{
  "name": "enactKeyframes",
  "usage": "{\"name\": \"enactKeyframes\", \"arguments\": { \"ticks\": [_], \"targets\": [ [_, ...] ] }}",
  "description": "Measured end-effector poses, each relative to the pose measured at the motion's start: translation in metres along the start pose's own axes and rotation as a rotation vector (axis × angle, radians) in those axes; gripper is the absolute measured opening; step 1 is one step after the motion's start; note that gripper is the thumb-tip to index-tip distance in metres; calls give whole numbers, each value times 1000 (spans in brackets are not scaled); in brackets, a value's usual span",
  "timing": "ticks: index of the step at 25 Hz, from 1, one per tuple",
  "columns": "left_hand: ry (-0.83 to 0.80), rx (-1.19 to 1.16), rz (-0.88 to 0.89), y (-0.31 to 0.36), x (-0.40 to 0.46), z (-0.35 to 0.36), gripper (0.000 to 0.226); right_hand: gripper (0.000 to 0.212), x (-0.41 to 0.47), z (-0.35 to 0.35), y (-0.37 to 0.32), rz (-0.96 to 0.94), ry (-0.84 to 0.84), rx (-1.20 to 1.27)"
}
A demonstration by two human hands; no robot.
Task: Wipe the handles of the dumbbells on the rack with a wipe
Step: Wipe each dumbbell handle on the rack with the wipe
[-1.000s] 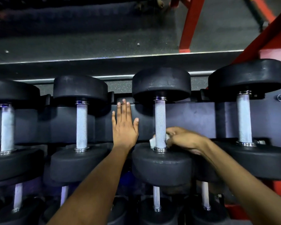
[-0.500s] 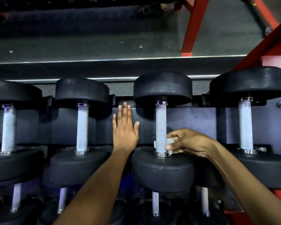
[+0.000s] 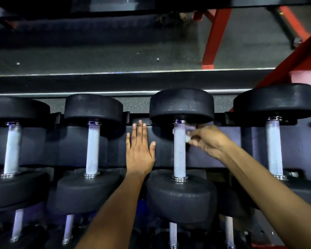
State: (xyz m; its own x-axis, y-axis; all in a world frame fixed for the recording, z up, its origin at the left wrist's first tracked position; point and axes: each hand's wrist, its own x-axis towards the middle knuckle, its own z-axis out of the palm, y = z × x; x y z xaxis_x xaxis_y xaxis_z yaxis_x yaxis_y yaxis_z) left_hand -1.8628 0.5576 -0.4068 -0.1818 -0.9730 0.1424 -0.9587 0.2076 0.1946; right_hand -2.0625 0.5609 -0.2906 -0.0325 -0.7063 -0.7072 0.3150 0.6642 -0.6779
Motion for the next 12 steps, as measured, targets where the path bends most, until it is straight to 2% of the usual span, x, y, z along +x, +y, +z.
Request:
{"name": "enactKeyframes", "arguments": {
  "ticks": [2, 5, 6, 7, 8, 9, 10, 11, 12],
  "targets": [
    [0, 2, 4, 0, 0, 0, 64, 32, 1, 1, 4, -29, 18, 25],
    [8, 2, 9, -1, 0, 1, 64, 28, -30, -8, 35, 169, -129, -355],
    [10, 3, 9, -1, 1, 1, 64, 27, -31, -8, 37, 122, -107, -386],
    [11, 4, 9, -1, 1, 1, 64, 24, -26, -5, 29, 13, -1, -345],
    [11, 4, 8, -1, 1, 0, 64, 21, -17, -2, 17, -115, 123, -223],
    [10, 2, 7, 0, 0, 0, 64, 20, -16, 6, 6, -227, 190, -102],
    [8, 0, 5, -1, 0, 0, 64, 22, -17, 10, 4, -320, 217, -91],
    [7, -1, 6, -1, 0, 0, 64, 25, -22, 6, 12, -387, 201, -173],
    [5, -3, 7, -1, 0, 0, 64, 27, -31, 2, 25, -395, 148, -358]
  ]
}}
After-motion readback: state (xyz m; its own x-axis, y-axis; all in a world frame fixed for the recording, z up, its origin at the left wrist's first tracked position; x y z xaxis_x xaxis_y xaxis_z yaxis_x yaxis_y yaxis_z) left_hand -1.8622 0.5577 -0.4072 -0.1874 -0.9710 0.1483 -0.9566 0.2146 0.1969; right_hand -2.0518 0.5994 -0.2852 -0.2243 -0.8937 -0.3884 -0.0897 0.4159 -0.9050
